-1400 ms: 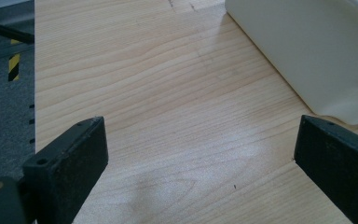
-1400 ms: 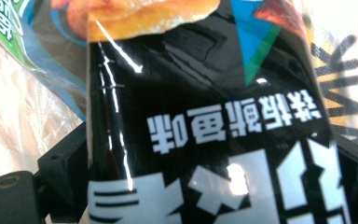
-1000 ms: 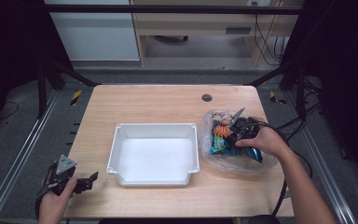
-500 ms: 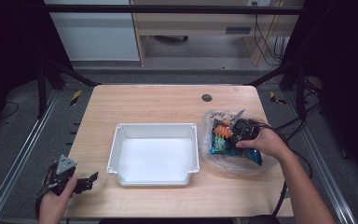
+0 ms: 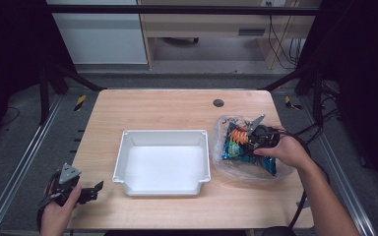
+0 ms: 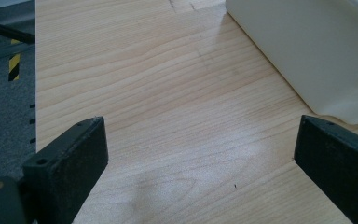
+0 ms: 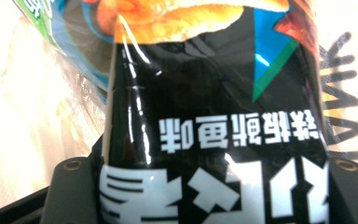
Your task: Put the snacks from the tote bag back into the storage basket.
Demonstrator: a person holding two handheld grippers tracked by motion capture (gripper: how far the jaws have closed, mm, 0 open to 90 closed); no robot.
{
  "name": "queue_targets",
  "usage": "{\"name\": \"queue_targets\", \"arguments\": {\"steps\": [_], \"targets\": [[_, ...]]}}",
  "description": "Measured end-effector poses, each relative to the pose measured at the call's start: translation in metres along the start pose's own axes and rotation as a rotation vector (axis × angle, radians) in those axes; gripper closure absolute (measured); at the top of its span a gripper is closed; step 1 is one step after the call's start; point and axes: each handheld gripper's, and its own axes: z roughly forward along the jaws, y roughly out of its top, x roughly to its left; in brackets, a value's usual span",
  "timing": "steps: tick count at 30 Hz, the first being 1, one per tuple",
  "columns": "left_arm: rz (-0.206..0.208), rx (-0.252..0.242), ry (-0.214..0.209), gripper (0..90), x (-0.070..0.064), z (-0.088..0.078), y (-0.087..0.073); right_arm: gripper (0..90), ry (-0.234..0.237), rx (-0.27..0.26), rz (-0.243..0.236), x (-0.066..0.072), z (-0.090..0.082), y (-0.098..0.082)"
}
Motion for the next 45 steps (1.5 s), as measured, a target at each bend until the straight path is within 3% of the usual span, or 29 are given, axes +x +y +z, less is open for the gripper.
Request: {"name": "queue_targets", "arguments": {"steps": [16, 20, 36, 40, 45], "targets": [[-0.003, 0.000, 0.002, 2.6, 0.001, 0.000, 0.000, 37.6, -0.024, -0.076, 0.005, 0.000, -0.032, -0.013], [-0.001, 0.001, 0.002, 2.6, 0.001, 0.000, 0.000, 37.7, -0.016, -0.120, 0.025, -0.003, -0.042, -0.014], [-0.004, -0.001, 0.003, 2.5, 0.001, -0.001, 0.000, 38.0, -0.086, -0.195, 0.039, -0.006, -0.076, 0.003], [-0.004, -0.001, 0.002, 2.5, 0.001, 0.000, 0.000, 38.0, -0.088, -0.229, 0.059, -0.008, -0.084, 0.007], [-0.004, -0.003, 0.000, 2.5, 0.001, 0.000, 0.000, 38.0, -0.092, -0.234, 0.067, -0.007, -0.086, 0.011]]}}
